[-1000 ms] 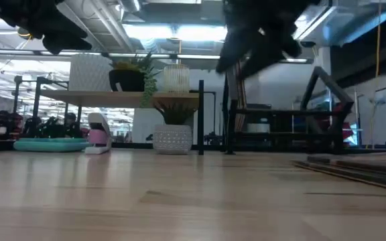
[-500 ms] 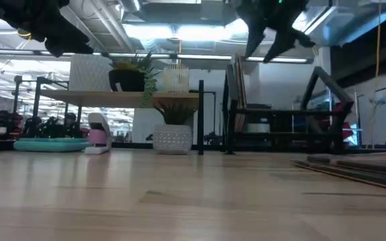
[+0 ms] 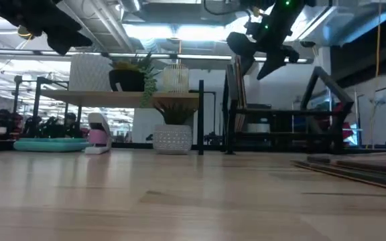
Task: Stock shelves
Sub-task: Remove the brown book from the bookshelf
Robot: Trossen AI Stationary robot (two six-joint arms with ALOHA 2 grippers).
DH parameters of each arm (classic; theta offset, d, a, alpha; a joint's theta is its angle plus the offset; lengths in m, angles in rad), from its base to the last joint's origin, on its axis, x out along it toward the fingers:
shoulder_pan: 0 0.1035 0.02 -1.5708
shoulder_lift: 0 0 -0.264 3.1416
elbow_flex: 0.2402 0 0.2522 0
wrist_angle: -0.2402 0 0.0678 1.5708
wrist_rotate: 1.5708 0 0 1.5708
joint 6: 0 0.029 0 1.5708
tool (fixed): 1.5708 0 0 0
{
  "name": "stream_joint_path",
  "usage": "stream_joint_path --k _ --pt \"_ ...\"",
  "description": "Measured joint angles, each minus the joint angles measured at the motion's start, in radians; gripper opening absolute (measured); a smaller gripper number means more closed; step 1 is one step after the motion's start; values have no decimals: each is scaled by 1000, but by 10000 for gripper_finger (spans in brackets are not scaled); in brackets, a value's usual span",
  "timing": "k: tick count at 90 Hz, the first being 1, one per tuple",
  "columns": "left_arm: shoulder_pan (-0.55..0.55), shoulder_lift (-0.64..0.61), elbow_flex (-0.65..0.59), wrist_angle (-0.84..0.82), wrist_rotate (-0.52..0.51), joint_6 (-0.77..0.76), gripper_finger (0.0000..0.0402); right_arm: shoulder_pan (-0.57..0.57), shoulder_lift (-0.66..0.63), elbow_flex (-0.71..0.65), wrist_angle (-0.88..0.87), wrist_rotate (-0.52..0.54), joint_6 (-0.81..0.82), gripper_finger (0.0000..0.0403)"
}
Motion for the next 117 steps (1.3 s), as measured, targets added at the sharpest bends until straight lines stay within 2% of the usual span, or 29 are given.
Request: stream_joint_path --k 39,64,75,92,104,117 --pt "1 0 0 0 -1 3 237 -66 36 0 4 2 -26 248" --pt "1 0 0 0 -1 3 237 -123 36 0 11 -21 -56 162" --pt "1 0 0 0 -1 3 237 -156 36 0 41 -80 -73 119" --pt "1 0 0 0 -1 3 237 -167 35 6 59 -119 -113 17" --pt "0 0 0 -1 -1 3 237 -116 28 51 -34 -92 -127 8" --pt "1 0 0 -1 -1 3 237 -11 23 193 -317 -52 -56 5"
